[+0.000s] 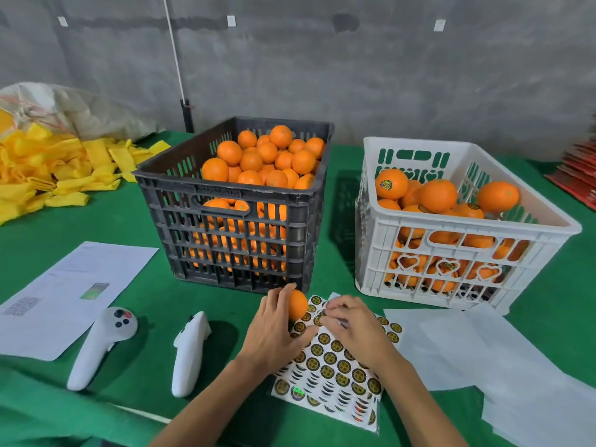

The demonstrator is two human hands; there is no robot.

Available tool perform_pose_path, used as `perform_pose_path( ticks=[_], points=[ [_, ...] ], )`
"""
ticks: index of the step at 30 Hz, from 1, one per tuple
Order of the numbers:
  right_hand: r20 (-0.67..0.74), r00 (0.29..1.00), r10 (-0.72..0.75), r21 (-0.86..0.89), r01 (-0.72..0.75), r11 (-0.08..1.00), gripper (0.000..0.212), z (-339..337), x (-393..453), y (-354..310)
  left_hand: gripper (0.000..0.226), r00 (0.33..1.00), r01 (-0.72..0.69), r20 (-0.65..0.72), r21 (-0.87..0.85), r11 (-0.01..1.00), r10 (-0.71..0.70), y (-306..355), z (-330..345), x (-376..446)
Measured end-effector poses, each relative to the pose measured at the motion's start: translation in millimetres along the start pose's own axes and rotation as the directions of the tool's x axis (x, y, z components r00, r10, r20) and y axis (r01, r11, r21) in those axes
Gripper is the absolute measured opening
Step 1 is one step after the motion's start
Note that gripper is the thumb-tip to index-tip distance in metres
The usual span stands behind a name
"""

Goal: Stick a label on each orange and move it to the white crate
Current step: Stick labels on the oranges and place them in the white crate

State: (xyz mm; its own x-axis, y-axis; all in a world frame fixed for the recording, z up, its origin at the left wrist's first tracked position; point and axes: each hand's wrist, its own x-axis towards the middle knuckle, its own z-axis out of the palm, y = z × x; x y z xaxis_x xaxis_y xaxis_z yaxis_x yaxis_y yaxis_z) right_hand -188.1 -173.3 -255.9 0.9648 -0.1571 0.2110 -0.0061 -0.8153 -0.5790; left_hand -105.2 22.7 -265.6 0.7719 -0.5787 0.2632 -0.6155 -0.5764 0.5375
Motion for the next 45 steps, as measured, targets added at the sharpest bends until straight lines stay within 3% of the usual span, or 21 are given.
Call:
perform_pose_path(
  ticks=[5,8,10,17,23,26,28,31,33,36,38,41,43,45],
  points=[
    [0.006,1.0,-0.009,-0.03,0.009,1.0,0.026,-2,7,3,0.092,0.999,-0.032,-0.014,-0.055,0.998,0.032,-5,2,-3],
    [0.084,0.996,-0.009,-0.009,0.01,1.0,0.052,-5,6,5,0.093,0.999,-0.04,-0.017,-0.074,0.996,0.039,-7,2,-4],
    [0.109,0.994,-0.013,0.019,0.011,1.0,0.058,-5,6,5,0.094,0.999,-0.039,-0.007,-0.089,0.995,0.038,-8,2,-4],
    [0.067,0.996,-0.053,0.136,0.043,0.99,0.022,-4,9,3,0.094,0.999,-0.037,0.002,-0.129,0.991,0.037,-9,2,-4],
    [0.025,0.995,0.101,0.205,-0.104,0.973,0.013,-4,16,0,0.094,0.999,-0.036,0.013,-0.134,0.99,0.038,-11,2,-4],
    [-0.057,0.976,0.21,0.22,-0.193,0.956,0.017,-3,21,-4,0.092,1.0,-0.021,0.013,-0.151,0.988,0.023,-10,2,-4],
    [-0.205,0.94,0.271,0.236,-0.221,0.946,0.017,-3,23,-9,0.083,1.0,-0.003,-0.002,-0.197,0.98,0.002,-10,0,-4],
    [-0.348,0.921,0.178,0.175,-0.123,0.977,0.018,1,25,-32,0.07,0.999,-0.016,-0.044,-0.239,0.971,0.006,-5,-6,0],
    [-0.348,0.932,0.099,0.16,-0.045,0.986,0.015,7,25,-51,0.069,0.996,-0.049,-0.09,-0.253,0.966,0.027,0,-9,2],
    [-0.333,0.939,0.091,0.282,0.007,0.959,0.014,0,21,-66,0.07,0.993,-0.069,-0.116,-0.302,0.951,0.035,7,-16,4],
    [-0.309,0.951,-0.009,0.173,0.065,0.983,0.022,-9,16,-68,0.072,0.99,-0.106,-0.116,-0.282,0.954,0.076,12,-22,7],
    [-0.257,0.957,-0.135,-0.141,0.101,0.985,0.048,-28,6,-78,0.083,0.985,-0.157,-0.102,-0.231,0.96,0.137,24,-34,17],
    [-0.258,0.951,-0.172,-0.313,0.086,0.946,0.056,-42,5,-88,0.085,0.976,-0.21,-0.088,-0.145,0.967,0.198,38,-44,30],
    [-0.237,0.963,-0.13,-0.381,0.032,0.924,0.067,-60,7,-98,0.074,0.959,-0.28,-0.056,-0.023,0.96,0.278,60,-58,44]
  ],
)
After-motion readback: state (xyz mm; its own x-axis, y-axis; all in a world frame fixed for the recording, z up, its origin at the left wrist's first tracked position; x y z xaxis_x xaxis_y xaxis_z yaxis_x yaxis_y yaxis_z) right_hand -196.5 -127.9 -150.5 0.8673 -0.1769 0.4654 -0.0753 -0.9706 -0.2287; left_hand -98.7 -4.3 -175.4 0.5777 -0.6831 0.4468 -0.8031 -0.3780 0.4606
